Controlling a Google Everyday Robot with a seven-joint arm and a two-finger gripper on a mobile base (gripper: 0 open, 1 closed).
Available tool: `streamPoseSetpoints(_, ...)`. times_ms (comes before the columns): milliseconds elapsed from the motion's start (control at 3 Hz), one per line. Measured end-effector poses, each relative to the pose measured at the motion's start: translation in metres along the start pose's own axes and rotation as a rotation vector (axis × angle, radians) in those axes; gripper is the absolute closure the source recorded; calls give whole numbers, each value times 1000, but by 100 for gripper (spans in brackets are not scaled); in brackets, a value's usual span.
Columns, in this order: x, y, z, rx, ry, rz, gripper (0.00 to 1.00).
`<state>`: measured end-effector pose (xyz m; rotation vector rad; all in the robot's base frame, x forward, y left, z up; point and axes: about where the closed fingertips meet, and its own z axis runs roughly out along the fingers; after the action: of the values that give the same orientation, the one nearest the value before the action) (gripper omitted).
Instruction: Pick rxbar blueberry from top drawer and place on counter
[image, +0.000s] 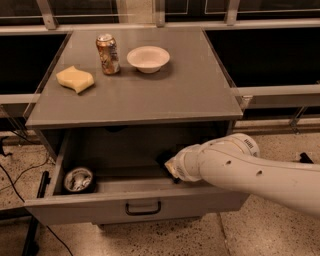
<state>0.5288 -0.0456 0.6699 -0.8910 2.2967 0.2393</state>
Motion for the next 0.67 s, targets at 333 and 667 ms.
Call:
streamPoseSetpoints(333, -2, 4, 12, -13, 28, -19, 44)
streamPoseSetpoints(667, -3, 7, 17, -19, 42, -28, 21)
